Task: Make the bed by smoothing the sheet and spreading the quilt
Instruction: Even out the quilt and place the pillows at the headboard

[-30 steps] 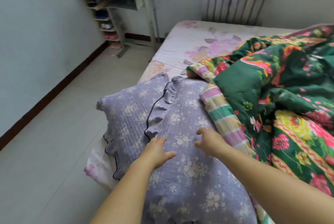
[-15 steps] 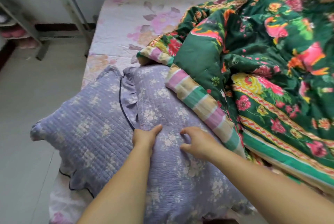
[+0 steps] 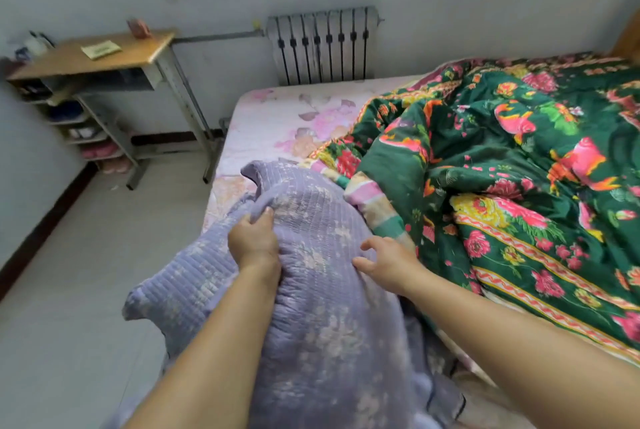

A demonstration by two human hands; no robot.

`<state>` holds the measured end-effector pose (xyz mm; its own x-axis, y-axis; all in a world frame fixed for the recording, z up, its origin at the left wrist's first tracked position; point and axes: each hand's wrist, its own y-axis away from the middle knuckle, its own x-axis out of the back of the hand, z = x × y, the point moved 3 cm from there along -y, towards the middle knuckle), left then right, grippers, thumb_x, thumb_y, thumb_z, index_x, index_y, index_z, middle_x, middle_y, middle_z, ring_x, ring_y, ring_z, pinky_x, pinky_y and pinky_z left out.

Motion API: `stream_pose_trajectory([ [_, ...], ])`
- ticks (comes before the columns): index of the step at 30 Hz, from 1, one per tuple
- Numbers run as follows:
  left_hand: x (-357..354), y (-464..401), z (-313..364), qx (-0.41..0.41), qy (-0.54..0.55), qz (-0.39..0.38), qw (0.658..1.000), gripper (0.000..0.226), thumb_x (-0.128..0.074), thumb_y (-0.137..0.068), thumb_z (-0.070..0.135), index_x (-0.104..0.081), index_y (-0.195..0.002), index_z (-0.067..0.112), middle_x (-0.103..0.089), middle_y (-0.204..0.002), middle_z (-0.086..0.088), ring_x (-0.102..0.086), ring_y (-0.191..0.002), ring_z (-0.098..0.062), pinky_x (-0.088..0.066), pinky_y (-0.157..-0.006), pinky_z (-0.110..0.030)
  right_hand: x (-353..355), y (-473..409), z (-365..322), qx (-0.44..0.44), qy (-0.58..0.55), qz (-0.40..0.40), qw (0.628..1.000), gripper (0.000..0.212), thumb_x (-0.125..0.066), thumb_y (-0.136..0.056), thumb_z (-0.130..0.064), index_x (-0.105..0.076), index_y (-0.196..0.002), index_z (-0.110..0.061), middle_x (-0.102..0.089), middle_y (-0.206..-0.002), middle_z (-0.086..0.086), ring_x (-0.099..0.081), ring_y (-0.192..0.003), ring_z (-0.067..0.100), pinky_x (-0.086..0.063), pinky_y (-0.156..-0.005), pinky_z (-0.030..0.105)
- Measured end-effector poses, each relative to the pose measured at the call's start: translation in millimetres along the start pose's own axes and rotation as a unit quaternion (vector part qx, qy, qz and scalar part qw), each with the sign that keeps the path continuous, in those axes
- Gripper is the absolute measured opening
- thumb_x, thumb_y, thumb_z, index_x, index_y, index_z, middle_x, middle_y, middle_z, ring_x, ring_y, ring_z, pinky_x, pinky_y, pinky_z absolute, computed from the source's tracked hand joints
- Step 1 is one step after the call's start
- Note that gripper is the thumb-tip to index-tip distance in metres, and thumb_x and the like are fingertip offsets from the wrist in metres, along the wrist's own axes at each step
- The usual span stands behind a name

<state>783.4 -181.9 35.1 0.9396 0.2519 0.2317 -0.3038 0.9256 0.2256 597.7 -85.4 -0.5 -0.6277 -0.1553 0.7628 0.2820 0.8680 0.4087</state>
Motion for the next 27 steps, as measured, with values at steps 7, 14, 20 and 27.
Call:
stream_pose_trajectory([
  [7,45,19,80,-0.152,0.021,-0.067,0.986,0.017,-0.066,-0.076,0.032,-0.069,-0.064,0.020,-0.068,-0.075,-0.009,-0.063,-0.073,-0.024,-0.054,-0.078,-0.046,1,5,-34,-0.027,-0.146,0.033,0.988,0.042,-0.049,-0.094,-0.043,-0.060,-0.113,-0.007,-0.061,-0.117,0.011,-0.055,-0.110,0.027,-0.040,-0.088,0.030],
  [14,57,66,136,-0.279,0.087,-0.097,0.951,0.024,-0.065,-0.088,0.014,-0.066,-0.065,0.022,-0.064,-0.064,0.007,-0.057,-0.065,-0.011,-0.049,-0.064,-0.027,-15,2,-44,-0.090,-0.383,0.024,0.919,0.058,-0.045,-0.090,-0.061,-0.060,-0.114,-0.010,-0.060,-0.112,0.009,-0.054,-0.094,0.023,-0.043,-0.080,0.030],
  [20,20,108,173,-0.285,0.168,-0.161,0.930,0.021,-0.066,-0.086,0.013,-0.068,-0.068,0.022,-0.066,-0.067,0.005,-0.060,-0.067,-0.011,-0.053,-0.064,-0.024,7,-5,7,-0.166,-0.616,0.052,0.768,0.093,-0.047,-0.064,-0.088,-0.067,-0.112,-0.012,-0.066,-0.118,0.006,-0.061,-0.107,0.028,-0.047,-0.099,0.042],
  [27,-89,155,191,-0.294,0.154,-0.283,0.900,0.017,-0.067,-0.075,0.025,-0.065,-0.076,0.009,-0.056,-0.078,-0.010,-0.048,-0.073,-0.020,-0.041,-0.067,-0.036,63,-1,109,-0.135,-0.747,0.057,0.648,0.055,-0.061,-0.081,-0.062,-0.072,-0.109,-0.016,-0.073,-0.106,0.010,-0.066,-0.102,0.031,-0.049,-0.096,0.046],
])
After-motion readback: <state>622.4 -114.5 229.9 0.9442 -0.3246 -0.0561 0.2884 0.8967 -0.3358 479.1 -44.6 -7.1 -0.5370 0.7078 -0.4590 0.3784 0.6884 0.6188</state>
